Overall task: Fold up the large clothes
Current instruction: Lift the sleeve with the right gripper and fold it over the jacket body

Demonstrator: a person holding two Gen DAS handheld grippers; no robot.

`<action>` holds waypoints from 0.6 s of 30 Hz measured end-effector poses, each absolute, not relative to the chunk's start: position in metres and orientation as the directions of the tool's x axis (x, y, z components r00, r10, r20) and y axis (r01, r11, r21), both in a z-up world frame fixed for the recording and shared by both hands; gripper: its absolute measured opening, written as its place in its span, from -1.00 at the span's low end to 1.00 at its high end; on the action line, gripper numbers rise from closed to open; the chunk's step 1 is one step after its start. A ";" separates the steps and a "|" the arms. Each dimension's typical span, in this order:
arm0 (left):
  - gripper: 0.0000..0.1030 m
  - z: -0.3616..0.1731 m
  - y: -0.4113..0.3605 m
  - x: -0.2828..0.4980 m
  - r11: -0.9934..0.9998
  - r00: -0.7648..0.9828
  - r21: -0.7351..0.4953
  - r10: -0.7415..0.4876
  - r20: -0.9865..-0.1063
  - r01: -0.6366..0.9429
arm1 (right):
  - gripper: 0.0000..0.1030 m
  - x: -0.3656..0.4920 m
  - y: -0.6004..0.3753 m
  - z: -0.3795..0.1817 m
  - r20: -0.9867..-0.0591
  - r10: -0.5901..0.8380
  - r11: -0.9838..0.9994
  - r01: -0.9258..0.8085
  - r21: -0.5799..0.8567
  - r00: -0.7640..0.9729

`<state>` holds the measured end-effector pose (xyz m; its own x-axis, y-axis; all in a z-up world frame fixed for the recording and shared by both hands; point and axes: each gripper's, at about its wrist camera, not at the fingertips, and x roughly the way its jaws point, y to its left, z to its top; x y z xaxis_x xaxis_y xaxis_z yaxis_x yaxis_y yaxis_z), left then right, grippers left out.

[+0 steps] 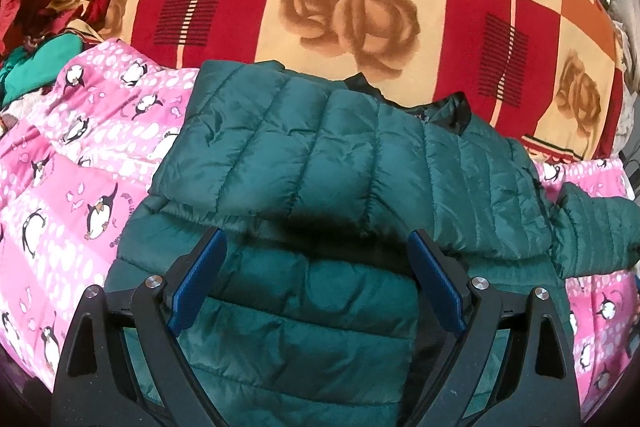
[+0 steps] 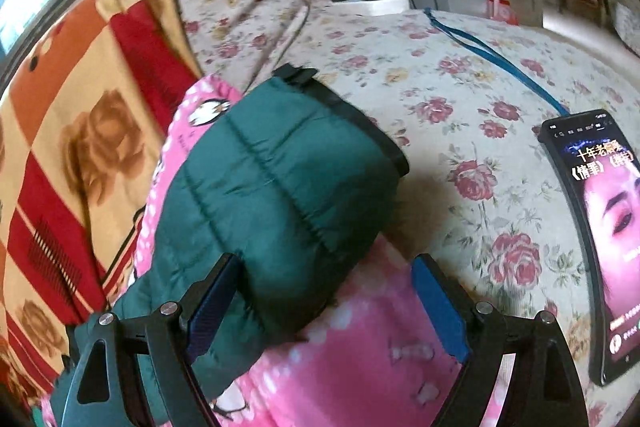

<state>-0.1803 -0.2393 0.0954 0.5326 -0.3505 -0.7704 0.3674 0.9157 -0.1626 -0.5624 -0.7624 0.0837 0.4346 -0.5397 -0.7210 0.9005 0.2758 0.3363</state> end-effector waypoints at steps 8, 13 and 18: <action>0.78 0.093 -0.238 -0.174 0.921 0.536 -0.163 -0.343 -0.772 0.354 | 0.65 -0.555 -0.784 0.086 -0.695 -0.552 0.263 0.888 0.379 0.460; 0.78 0.091 -0.234 -0.171 0.924 0.538 -0.161 -0.336 -0.774 0.346 | -0.15 -0.551 -0.783 0.093 -0.640 -0.583 0.315 0.866 0.389 0.500; 0.78 0.089 -0.229 -0.169 0.926 0.530 -0.180 -0.341 -0.776 0.331 | -0.52 -0.550 -0.768 0.106 -0.598 -0.599 0.393 0.846 0.360 0.532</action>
